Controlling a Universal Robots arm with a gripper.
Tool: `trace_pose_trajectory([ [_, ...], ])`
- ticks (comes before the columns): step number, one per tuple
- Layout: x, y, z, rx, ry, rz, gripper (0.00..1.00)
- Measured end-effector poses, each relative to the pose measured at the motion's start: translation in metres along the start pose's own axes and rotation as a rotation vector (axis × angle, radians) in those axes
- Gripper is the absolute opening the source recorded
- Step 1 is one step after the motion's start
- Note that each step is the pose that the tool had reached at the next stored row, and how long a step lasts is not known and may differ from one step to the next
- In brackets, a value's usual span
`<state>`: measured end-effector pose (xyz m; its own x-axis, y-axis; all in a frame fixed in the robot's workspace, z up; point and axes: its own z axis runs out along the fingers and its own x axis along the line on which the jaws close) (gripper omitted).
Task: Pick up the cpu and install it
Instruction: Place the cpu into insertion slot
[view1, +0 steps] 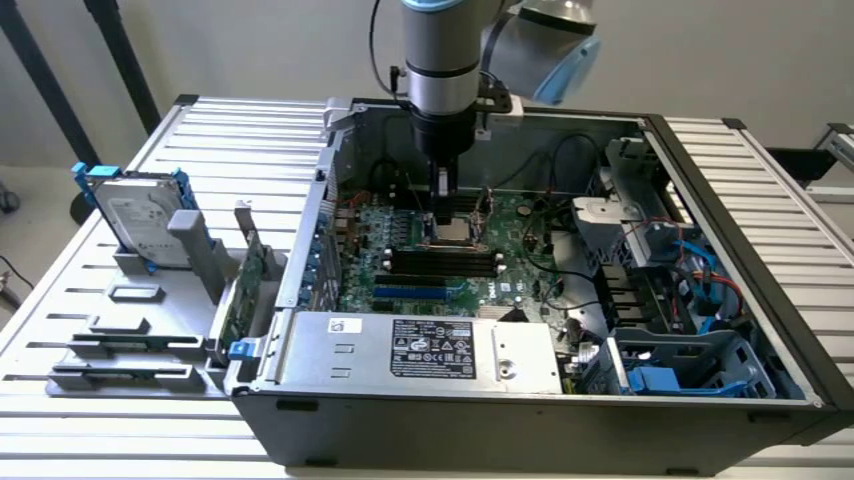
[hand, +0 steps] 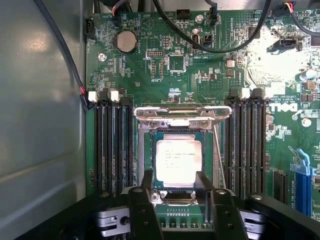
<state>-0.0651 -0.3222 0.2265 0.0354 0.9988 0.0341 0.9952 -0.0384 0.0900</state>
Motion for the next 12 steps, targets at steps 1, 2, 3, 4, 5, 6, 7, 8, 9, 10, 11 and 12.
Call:
trace_pose_trajectory([
  [1, 0.0, -0.0004, -0.0012, 0.0, 0.0, 0.0, 0.36],
  [2, -0.001, -0.0006, -0.0025, 0.0, 0.0, 0.0, 0.36],
  [3, -0.001, -0.0005, -0.0042, 0.0, 0.0001, 0.0, 0.3],
  [4, -0.001, -0.0004, -0.0063, 0.0001, 0.0002, 0.0, 0.3],
  [5, -0.001, -0.0002, -0.0085, 0.0001, 0.0001, 0.0, 0.18],
  [6, -0.001, 0.0, -0.0107, 0.0001, 0.0001, 0.0, 0.18],
  [7, -0.001, 0.0003, -0.0128, 0.0, 0.0002, 0.0, 0.13],
  [8, -0.001, 0.0006, -0.0151, 0.0, 0.0002, 0.0, 0.11],
  [9, -0.001, 0.0011, -0.0177, 0.0002, 0.0, 0.0, 0.11],
  [10, -0.001, 0.0017, -0.0199, 0.0006, 0.0, 0.0, 0.11],
  [11, -0.001, 0.0026, -0.0218, 0.0013, 0.0001, 0.0, 0.11],
  [12, -0.001, 0.0038, -0.0234, 0.0024, 0.0, 0.0, 0.11],
])
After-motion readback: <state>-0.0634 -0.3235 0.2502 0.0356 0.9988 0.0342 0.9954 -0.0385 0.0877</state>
